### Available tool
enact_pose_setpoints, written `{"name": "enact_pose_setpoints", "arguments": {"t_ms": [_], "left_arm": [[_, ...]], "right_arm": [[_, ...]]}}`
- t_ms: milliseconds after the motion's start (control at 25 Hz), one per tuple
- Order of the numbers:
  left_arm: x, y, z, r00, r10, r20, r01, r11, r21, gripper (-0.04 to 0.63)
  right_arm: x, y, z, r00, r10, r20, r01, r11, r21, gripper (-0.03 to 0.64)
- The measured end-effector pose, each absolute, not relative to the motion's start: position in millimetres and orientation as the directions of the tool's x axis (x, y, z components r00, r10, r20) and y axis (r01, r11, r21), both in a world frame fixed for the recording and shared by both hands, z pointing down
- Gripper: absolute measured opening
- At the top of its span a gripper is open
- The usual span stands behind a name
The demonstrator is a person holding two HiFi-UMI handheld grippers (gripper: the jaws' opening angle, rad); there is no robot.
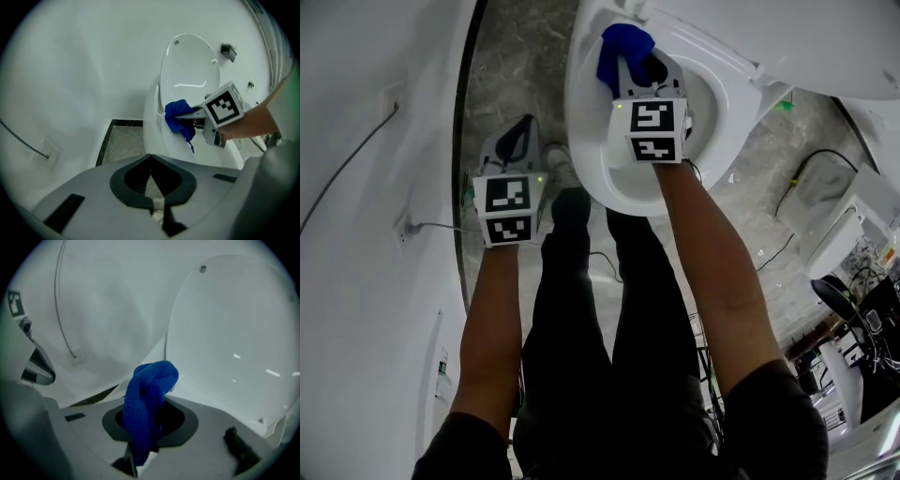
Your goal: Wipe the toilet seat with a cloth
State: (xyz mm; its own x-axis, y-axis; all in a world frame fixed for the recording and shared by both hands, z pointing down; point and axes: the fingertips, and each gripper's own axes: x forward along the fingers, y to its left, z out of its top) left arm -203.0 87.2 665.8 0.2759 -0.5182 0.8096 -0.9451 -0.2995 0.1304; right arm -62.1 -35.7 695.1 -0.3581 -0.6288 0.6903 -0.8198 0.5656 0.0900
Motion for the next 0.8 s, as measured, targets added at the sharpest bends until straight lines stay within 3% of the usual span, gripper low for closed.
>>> {"name": "enact_pose_setpoints", "arguments": {"t_ms": [160, 280, 640, 800], "left_arm": [[-200, 90, 661, 0.275, -0.525, 0.805, -0.944, -0.305, 0.124, 0.009], [-191, 89, 650, 0.286, -0.539, 0.793, -0.941, -0.313, 0.127, 0.009], [-151, 79, 576, 0.366, -0.570, 0.736, -0.910, -0.387, 0.153, 0.009], [-113, 74, 518, 0.470, -0.564, 0.679, -0.872, -0.414, 0.260, 0.009]], "right_arm": [[-52, -43, 697, -0.405, -0.576, 0.711, -0.879, 0.460, -0.128, 0.077], [-44, -43, 669, -0.454, -0.600, 0.659, -0.882, 0.405, -0.240, 0.077], [35, 45, 532, -0.315, -0.759, 0.569, -0.925, 0.379, -0.007, 0.077], [73, 81, 472, -0.251, -0.804, 0.540, -0.953, 0.302, 0.007, 0.077]]}}
